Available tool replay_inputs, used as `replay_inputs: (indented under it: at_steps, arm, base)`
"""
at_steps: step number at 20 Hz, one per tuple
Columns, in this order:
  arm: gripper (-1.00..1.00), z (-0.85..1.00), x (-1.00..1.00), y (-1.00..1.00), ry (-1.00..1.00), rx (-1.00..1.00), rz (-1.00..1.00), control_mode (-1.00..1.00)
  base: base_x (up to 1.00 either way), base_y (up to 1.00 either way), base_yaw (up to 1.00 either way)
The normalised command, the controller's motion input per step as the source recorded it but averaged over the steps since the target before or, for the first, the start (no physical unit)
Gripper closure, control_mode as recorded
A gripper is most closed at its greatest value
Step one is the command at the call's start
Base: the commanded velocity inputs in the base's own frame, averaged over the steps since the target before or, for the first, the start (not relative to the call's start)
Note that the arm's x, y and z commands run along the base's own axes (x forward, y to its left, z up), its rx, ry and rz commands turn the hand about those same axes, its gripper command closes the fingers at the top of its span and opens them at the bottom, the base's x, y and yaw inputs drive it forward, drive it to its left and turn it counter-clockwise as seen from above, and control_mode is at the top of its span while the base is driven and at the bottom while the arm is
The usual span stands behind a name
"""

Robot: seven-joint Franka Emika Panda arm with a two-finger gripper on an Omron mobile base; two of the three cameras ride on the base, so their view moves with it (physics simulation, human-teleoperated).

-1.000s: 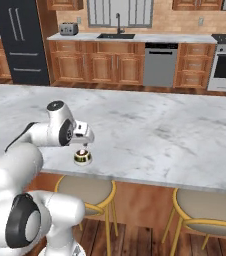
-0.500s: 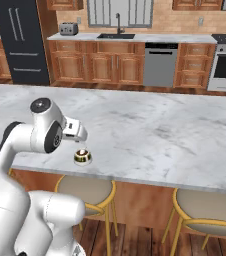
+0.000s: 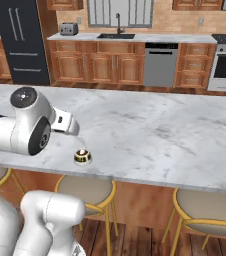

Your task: Pick up the marshmallow and place it in the cup of hot chocolate on the dining counter.

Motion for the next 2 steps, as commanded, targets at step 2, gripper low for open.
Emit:
replay_inputs:
  at_steps: [2]
  arm:
    - [-1.00,0.80,-0.69,0.00,0.00,0.00,0.00,-1.00]
  base:
    - [0.00,0.00,0.00]
